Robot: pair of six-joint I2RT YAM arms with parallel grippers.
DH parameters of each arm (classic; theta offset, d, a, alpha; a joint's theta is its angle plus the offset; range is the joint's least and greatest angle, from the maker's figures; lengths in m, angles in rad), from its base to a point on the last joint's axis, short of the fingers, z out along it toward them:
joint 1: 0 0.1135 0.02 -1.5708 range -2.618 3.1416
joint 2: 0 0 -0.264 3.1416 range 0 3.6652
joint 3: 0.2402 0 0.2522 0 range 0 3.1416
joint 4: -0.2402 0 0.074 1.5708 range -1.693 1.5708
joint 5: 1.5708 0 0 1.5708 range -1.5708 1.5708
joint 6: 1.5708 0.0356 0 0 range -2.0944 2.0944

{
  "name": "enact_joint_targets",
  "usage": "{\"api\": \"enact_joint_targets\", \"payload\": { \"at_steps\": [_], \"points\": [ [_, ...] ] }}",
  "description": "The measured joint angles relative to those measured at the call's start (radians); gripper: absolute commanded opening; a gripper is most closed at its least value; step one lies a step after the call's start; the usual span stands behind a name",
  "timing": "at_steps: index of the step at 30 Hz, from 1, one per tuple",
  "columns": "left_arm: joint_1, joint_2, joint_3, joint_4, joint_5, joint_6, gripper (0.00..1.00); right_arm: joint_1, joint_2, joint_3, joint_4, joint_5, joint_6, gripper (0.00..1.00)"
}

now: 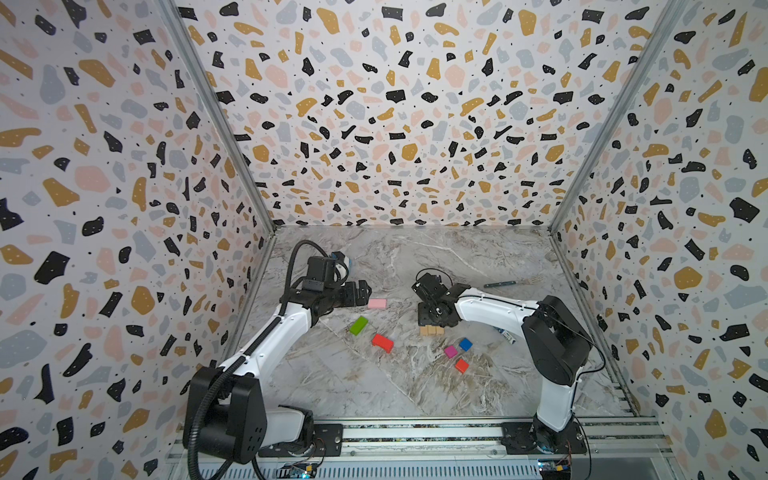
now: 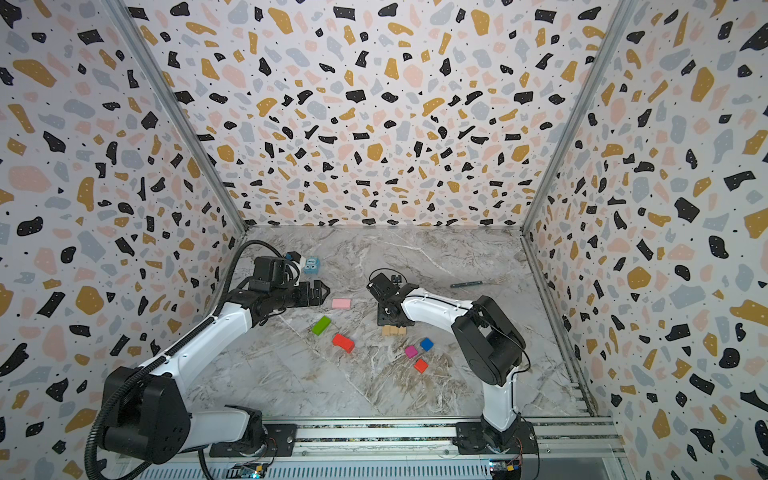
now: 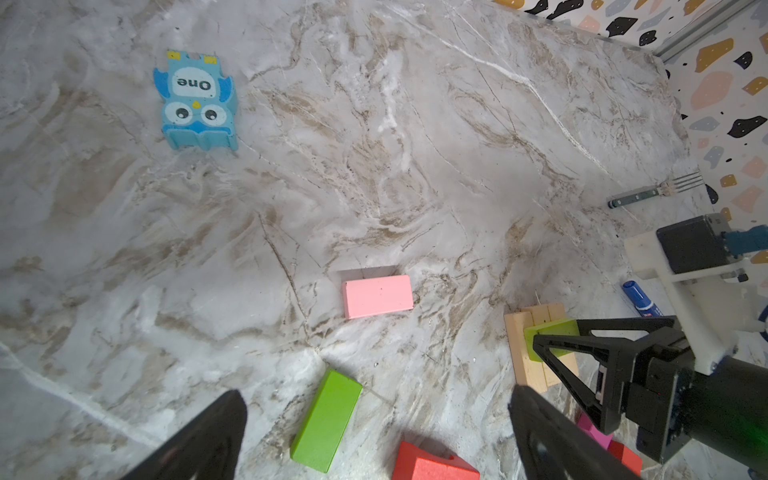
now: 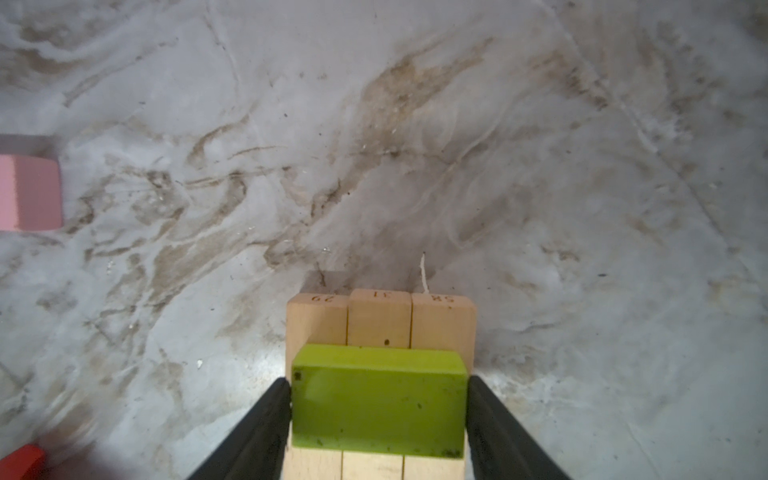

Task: Build the wood block tower
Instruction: 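Open the right gripper and raise it off the lime green block, then move the right gripper to the bright green block and grasp it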

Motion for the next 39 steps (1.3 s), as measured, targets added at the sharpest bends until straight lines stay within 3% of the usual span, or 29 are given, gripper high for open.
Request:
{"api": "enact_joint_targets", "payload": {
  "at_steps": [11, 28, 39],
  "points": [
    [0.0, 0.0, 0.0, 0.0, 0.0, 0.0, 1.0, 0.0, -0.011, 0.0, -0.003, -0.002, -0.018, 0.88],
    [0.018, 0.0, 0.0, 0.0, 0.0, -0.002, 1.0, 0.0, -0.137, 0.038, 0.016, -0.074, -0.242, 0.87],
    [0.107, 0.058, 0.0, 0.017, 0.07, -0.043, 1.0, 0.03, -0.142, 0.049, 0.063, -0.186, -0.396, 0.87]
  ]
}}
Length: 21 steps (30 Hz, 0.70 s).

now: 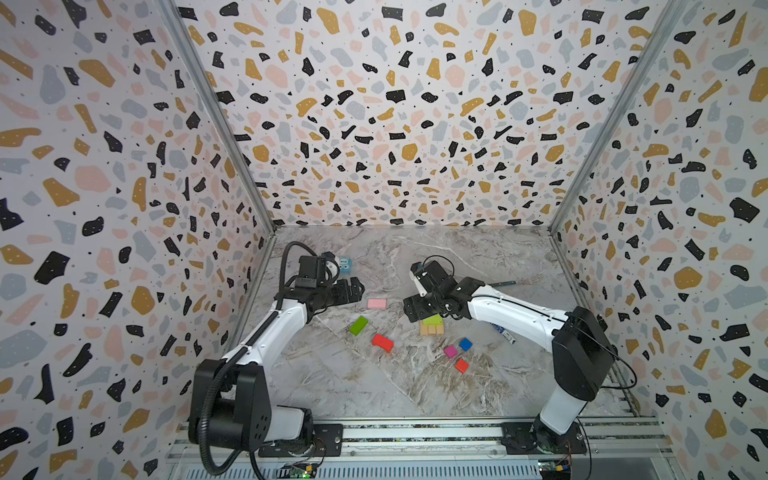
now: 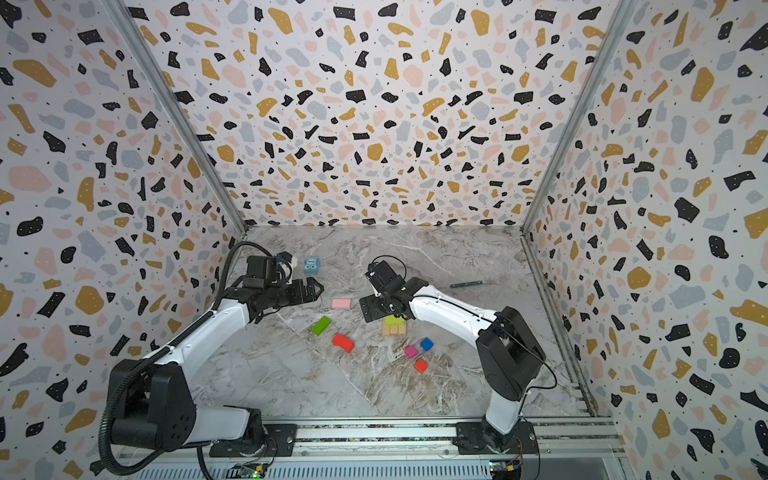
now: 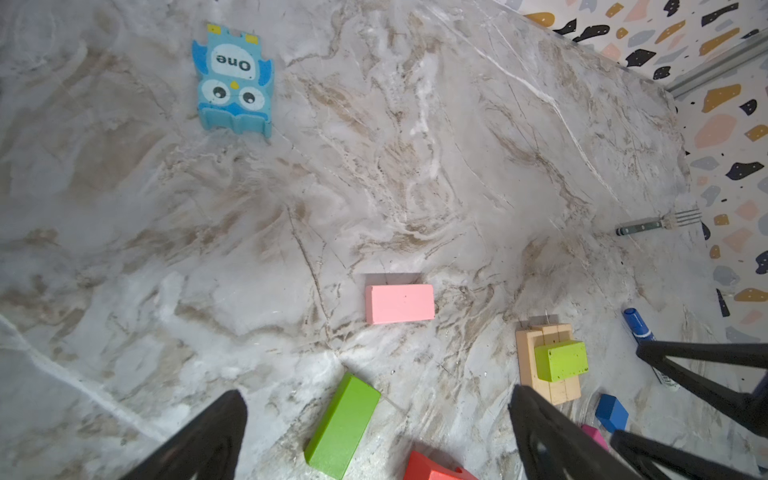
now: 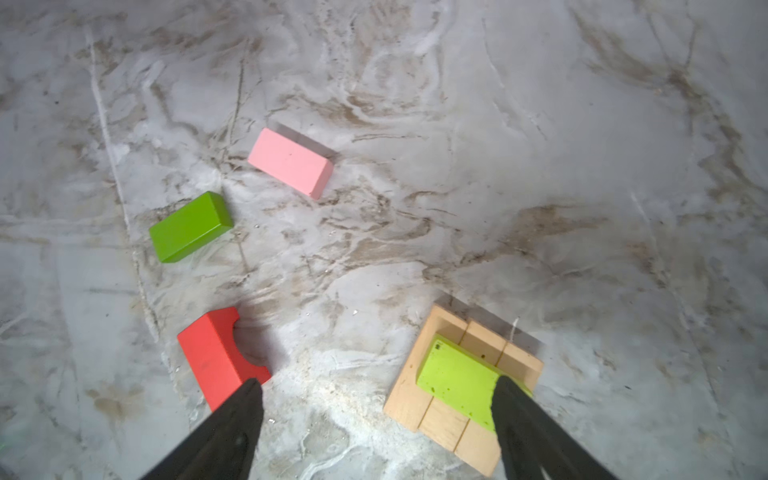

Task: Build the wood block tower
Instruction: 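Move the right gripper to the bright green block and grasp it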

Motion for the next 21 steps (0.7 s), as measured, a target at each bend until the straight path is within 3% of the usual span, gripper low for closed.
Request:
{"api": "enact_joint_targets", "payload": {
  "at_steps": [11, 21],
  "points": [
    [0.143, 0.046, 0.0, 0.024, 0.077, -0.05, 1.0, 0.114, 0.129, 0.151, 0.028, -0.019, -0.139, 0.88],
    [0.21, 0.066, 0.0, 0.04, 0.113, -0.072, 1.0, 0.193, 0.3, 0.264, 0.043, -0.014, -0.233, 0.91]
  ]
}}
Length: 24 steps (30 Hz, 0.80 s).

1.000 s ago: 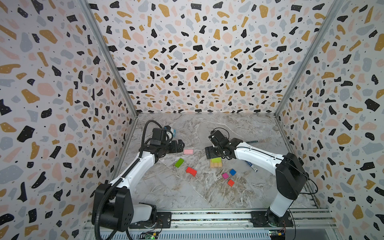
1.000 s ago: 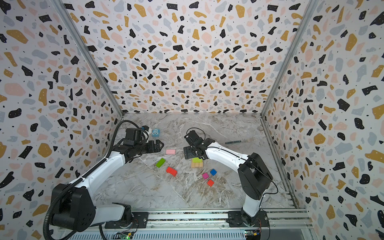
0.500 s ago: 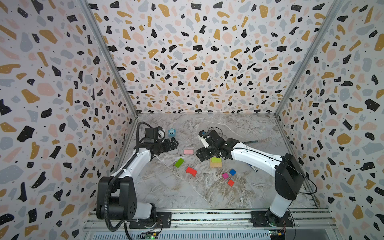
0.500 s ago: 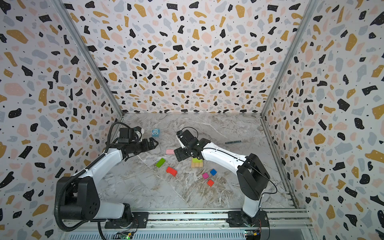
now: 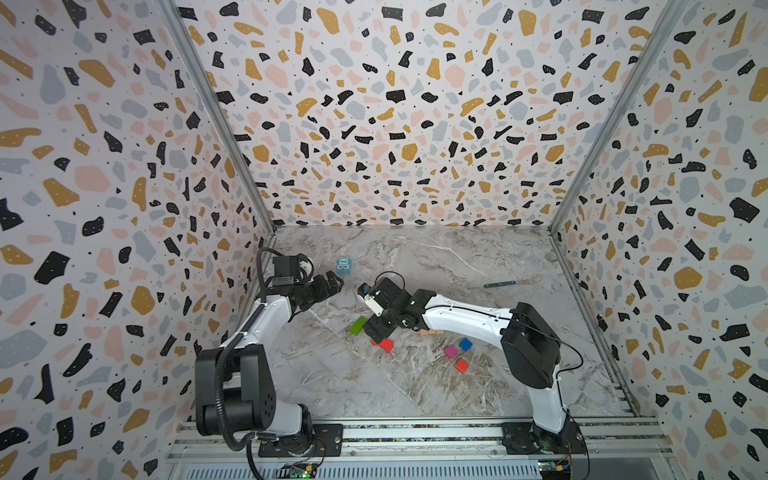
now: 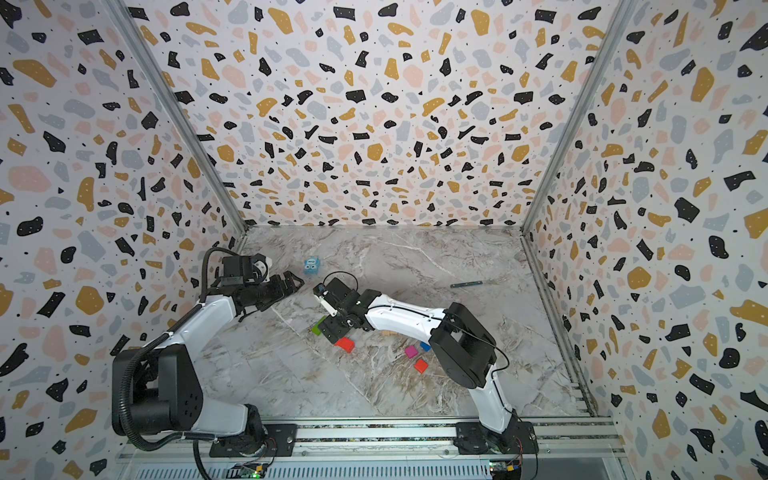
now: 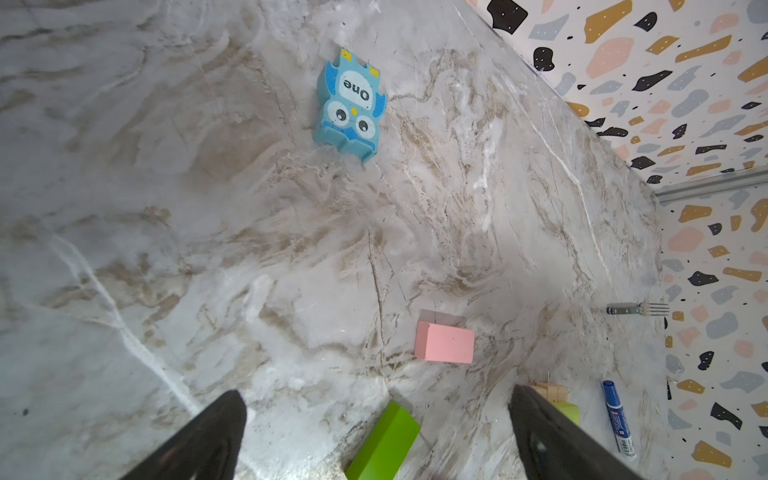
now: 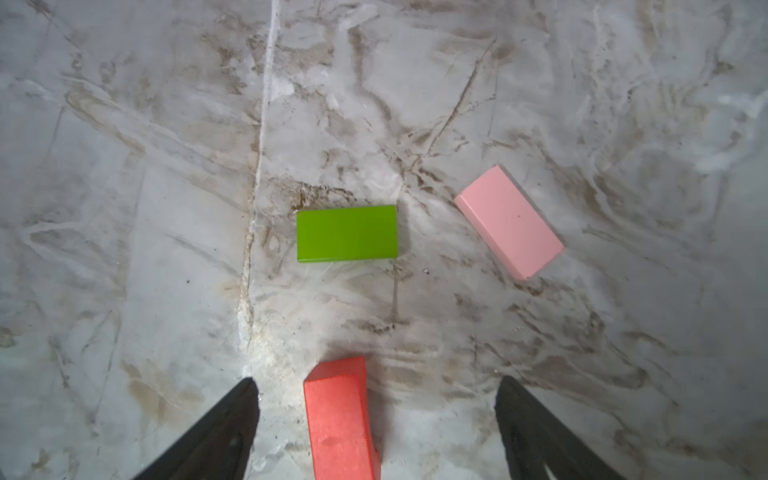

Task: Build the wood block tower
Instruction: 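Move the right gripper to the bright green block and grasp it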

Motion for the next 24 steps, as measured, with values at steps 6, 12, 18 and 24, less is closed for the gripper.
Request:
{"api": "enact_joint_targets", "payload": {
  "at_steps": [6, 12, 18, 24],
  "points": [
    [0.027, 0.009, 0.0, 0.012, 0.012, -0.012, 1.0, 0.006, 0.085, 0.077, 0.03, -0.001, -0.03, 0.91],
    [0.042, 0.009, 0.0, 0.017, 0.019, -0.016, 1.0, 0.008, 0.163, 0.126, 0.061, 0.0, -0.05, 0.89],
    [0.047, 0.009, 0.0, 0.018, 0.026, -0.02, 0.99, 0.011, 0.232, 0.188, 0.072, 0.002, -0.057, 0.87],
    [0.047, 0.009, 0.0, 0.019, 0.027, -0.024, 0.99, 0.026, 0.261, 0.2, 0.08, 0.009, -0.058, 0.86]
  ]
}}
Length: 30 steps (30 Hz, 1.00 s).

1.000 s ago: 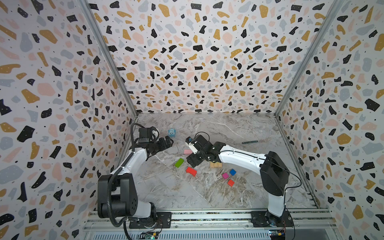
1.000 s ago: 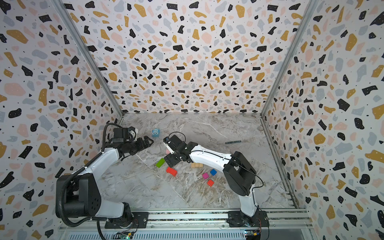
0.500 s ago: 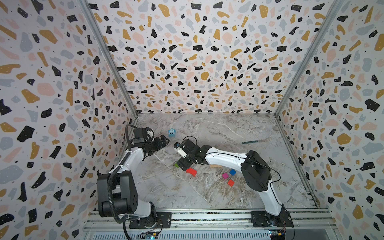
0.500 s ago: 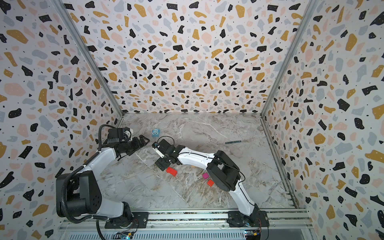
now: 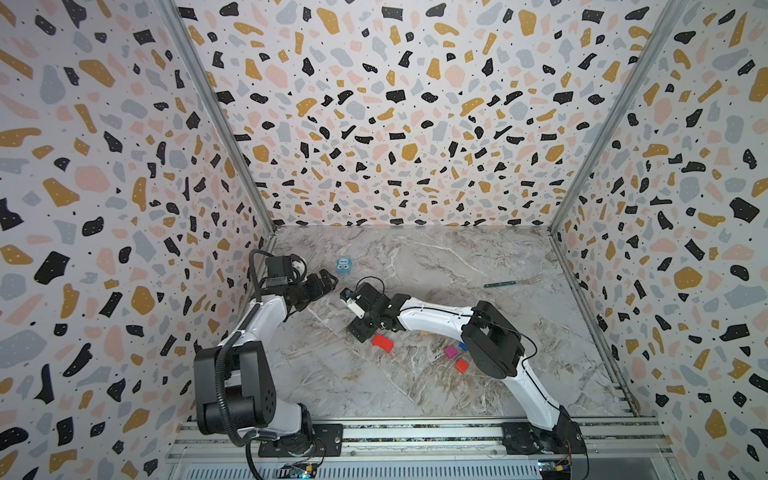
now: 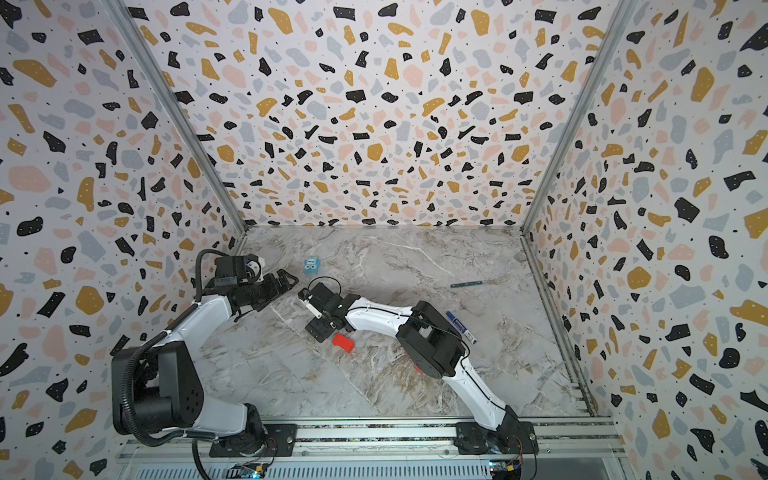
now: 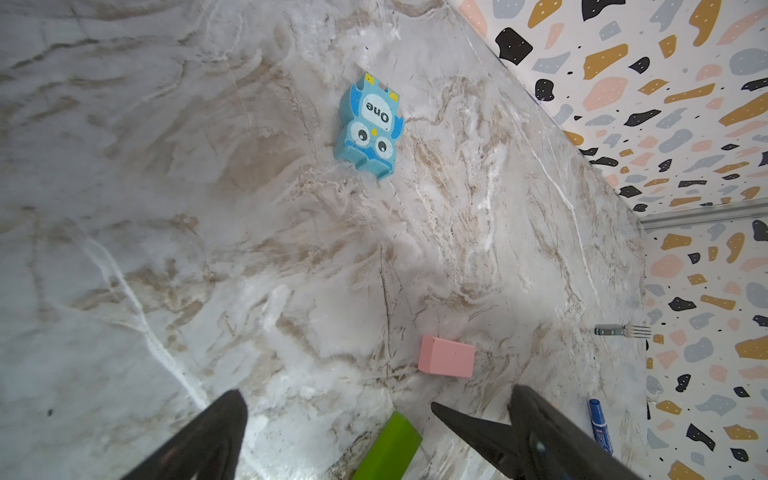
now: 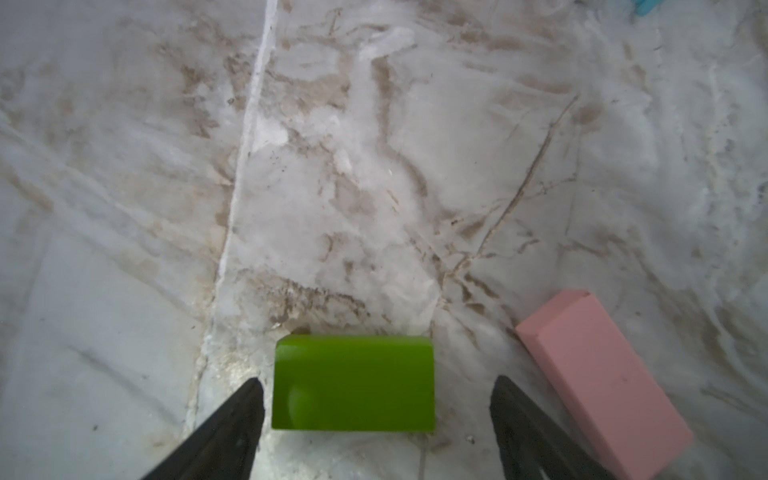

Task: Build the wood block tower
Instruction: 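Move the right gripper to the bright green block and grasp it, then lift the bright green block and carry it toward the wood blocks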

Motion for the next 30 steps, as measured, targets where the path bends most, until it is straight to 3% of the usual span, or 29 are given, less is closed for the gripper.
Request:
{"api": "enact_joint_targets", "payload": {
  "at_steps": [30],
  "points": [
    [0.003, -0.002, -0.008, 0.026, 0.007, -0.006, 0.99, 0.016, 0.014, 0.017, -0.012, 0.089, 0.043, 0.53]
  ]
}}
